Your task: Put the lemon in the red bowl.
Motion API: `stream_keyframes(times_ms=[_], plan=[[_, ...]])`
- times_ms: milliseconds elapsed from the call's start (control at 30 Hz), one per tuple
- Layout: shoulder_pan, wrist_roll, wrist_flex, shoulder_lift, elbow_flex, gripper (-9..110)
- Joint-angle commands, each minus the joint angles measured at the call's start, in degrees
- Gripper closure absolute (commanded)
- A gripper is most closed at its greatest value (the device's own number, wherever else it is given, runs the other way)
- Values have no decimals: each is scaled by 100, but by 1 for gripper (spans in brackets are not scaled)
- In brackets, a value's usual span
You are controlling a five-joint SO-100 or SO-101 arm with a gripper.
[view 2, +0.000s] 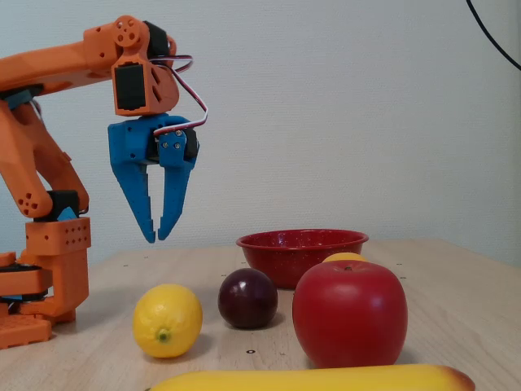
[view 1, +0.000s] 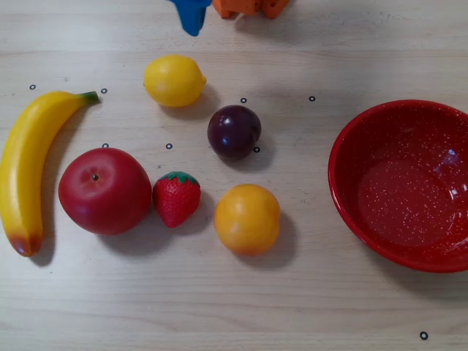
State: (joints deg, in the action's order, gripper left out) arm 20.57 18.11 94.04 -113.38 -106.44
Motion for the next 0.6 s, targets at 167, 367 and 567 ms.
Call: stream_keyframes(times_ms=[167, 367, 567], plan=[[598, 589, 343, 343, 984, 98], [791, 1389, 703, 615, 1063, 88], [993, 1881, 782, 729, 791, 67]])
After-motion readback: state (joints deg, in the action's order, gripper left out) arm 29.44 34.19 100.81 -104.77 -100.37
